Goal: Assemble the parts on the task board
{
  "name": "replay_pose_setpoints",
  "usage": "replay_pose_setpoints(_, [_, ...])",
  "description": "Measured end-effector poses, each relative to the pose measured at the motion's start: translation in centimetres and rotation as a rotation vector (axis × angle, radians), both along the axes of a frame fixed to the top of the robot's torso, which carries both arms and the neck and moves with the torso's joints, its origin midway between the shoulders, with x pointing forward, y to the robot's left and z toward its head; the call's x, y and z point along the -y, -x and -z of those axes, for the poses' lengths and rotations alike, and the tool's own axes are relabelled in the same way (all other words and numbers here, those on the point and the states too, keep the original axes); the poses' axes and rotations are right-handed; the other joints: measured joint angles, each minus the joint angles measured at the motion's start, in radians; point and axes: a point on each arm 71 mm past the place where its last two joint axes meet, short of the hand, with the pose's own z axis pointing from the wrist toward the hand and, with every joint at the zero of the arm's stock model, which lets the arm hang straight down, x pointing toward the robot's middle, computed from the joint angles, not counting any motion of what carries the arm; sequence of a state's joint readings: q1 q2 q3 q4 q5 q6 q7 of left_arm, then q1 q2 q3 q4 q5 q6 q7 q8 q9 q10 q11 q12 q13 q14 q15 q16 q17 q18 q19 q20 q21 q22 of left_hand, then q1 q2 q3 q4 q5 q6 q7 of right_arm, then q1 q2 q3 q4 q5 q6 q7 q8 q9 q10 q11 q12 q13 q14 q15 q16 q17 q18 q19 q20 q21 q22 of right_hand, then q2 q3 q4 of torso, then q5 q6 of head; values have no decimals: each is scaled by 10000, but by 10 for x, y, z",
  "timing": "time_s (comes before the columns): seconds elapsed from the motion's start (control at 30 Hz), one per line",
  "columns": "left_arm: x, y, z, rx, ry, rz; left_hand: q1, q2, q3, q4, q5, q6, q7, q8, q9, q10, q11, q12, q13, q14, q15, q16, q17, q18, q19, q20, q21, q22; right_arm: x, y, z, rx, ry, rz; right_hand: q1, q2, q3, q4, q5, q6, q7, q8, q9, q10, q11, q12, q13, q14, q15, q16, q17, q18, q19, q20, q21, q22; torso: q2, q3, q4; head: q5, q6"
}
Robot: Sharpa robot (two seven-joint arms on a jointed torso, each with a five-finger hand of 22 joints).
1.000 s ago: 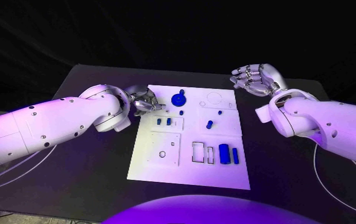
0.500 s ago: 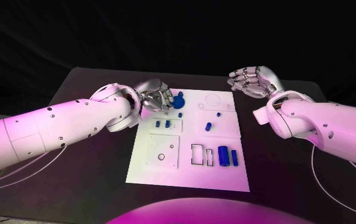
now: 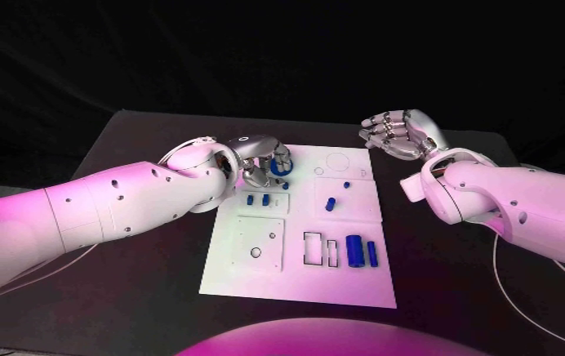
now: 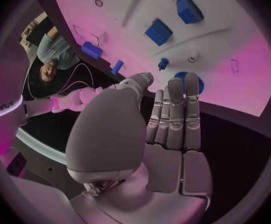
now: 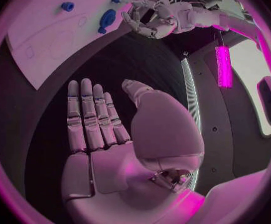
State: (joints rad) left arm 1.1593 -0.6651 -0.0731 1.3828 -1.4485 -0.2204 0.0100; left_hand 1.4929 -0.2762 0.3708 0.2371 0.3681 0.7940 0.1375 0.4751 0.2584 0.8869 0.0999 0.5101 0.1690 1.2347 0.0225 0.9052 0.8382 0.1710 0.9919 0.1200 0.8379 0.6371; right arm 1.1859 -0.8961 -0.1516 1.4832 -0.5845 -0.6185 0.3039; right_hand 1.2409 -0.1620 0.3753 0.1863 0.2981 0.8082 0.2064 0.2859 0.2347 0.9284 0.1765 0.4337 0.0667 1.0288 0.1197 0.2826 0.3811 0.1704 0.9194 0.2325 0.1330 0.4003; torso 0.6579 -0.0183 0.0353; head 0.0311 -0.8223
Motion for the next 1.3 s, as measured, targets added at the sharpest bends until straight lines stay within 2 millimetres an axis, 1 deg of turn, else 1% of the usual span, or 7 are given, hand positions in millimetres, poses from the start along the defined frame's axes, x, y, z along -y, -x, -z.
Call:
replay_pose_setpoints(0.17, [7,0,2,135,-419,335,67,33,-67,70,0,36,-37,-130,-91,3,-3,-47,-134,240,21,1478,786,-1,0,0,531,447,0,0,0,-3,5,6,0,0,0,0,0,0,0,0,0,0,0,0,0,0,0,0,0,0,0,0,0,0,1,2,-2,-18,2])
replay_pose_setpoints(0.33, [14,0,4,166,-718,552,154,25,-66,70,0,107,-36,-131,-116,35,-35,-48,-177,384,19,2205,1172,-1,-37,36,839,703,-1,0,0,-5,0,-16,0,0,0,0,0,0,0,0,0,0,0,0,0,0,0,0,0,0,0,0,0,0,5,2,-9,-21,2])
replay_pose_setpoints(0.5, [16,-2,7,134,-1013,637,153,25,-66,69,0,142,-72,-130,-116,105,-34,-48,-195,448,27,2439,1273,-1,-37,36,1034,916,-2,0,0,-8,-1,-26,0,0,0,0,0,0,0,0,0,0,0,0,0,0,0,0,0,0,0,0,0,-18,7,4,-11,-70,-15])
replay_pose_setpoints(0.73, [19,-3,10,78,-1323,681,351,222,49,14,0,343,-51,-130,-125,393,-106,4,-205,605,-25,2917,1486,-2,79,3,1548,1450,-2,0,1,-11,-4,-41,0,0,0,0,0,0,0,0,1,0,0,0,0,0,0,0,0,0,0,0,0,-19,7,11,-11,-105,-17])
replay_pose_setpoints(0.87, [19,-4,11,44,-1442,680,351,222,49,15,0,458,-76,-130,-125,392,-106,6,-205,606,-26,3022,1503,-1,76,1,1664,1592,-2,-1,1,-12,1,-40,1,0,0,0,0,0,0,0,1,0,0,0,0,0,0,0,0,0,0,0,1,-18,8,10,-7,-113,-17])
replay_pose_setpoints(1.1, [19,-5,13,-29,-1595,667,471,343,260,-87,0,572,-72,-130,-124,499,-141,7,-227,629,-49,3241,1548,-1,121,-45,1941,1882,-3,-1,1,-16,-2,-57,1,-1,0,0,0,0,0,0,1,0,0,0,0,0,0,0,0,0,0,0,1,-18,8,10,-4,-132,-31])
replay_pose_setpoints(1.3, [18,-6,15,-79,-1680,654,511,383,296,-124,0,644,-71,-130,-124,500,-143,7,-231,644,-64,3321,1611,-2,180,-1,2079,2041,-3,-1,1,-19,-4,-68,1,0,0,0,-1,0,0,0,2,0,0,0,0,0,0,1,0,0,0,0,1,-17,7,11,3,-142,-42])
